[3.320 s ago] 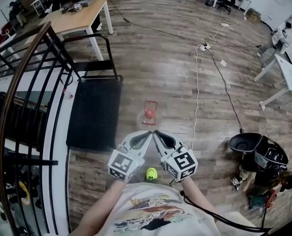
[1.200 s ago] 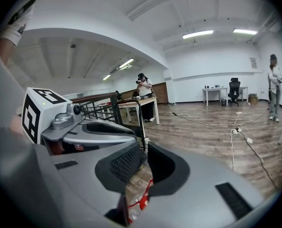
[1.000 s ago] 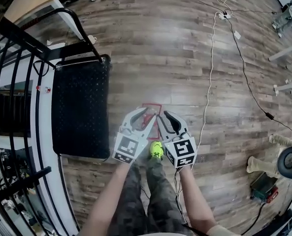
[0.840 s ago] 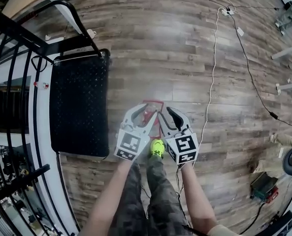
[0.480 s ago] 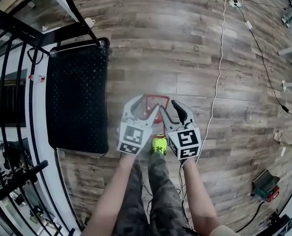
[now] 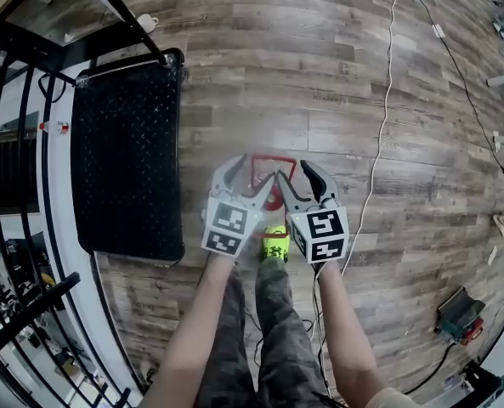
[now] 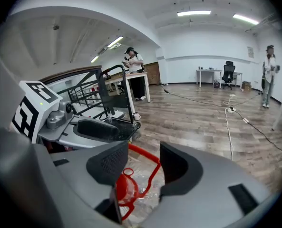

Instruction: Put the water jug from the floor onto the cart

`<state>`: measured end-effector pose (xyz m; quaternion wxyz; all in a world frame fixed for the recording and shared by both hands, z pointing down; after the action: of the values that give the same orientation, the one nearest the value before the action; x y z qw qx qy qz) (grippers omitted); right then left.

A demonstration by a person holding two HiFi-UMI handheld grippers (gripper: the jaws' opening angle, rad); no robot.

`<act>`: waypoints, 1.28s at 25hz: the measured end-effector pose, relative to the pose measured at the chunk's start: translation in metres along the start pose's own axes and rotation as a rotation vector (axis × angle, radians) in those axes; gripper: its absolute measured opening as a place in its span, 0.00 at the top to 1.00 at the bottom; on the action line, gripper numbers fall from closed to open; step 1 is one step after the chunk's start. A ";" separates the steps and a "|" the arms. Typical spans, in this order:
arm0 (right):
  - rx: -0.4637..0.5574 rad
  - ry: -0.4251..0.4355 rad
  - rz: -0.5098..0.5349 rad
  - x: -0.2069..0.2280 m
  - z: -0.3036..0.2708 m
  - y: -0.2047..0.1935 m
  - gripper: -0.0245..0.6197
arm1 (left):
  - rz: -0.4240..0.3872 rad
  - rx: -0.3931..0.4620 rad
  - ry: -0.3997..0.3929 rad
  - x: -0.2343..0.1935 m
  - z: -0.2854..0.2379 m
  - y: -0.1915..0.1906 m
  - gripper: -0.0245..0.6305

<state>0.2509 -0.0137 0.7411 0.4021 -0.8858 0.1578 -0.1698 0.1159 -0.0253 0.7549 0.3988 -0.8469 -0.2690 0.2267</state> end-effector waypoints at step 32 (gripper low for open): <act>-0.158 -0.057 -0.068 0.025 -0.067 -0.053 0.67 | 0.077 -0.074 -0.054 -0.026 -0.063 -0.045 0.59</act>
<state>0.2521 -0.0351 0.8274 0.3292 -0.9240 0.1290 -0.1453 0.1217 -0.0524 0.8317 0.3509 -0.8642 -0.2551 0.2546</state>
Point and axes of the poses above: the fingertips, and each gripper's own axes: z backward along the fingers, x to its right, y out of its top, the point moved 8 cm from there along z, backward along the fingers, and after that the axes turned 1 degree about -z, right-handed, at the moved point
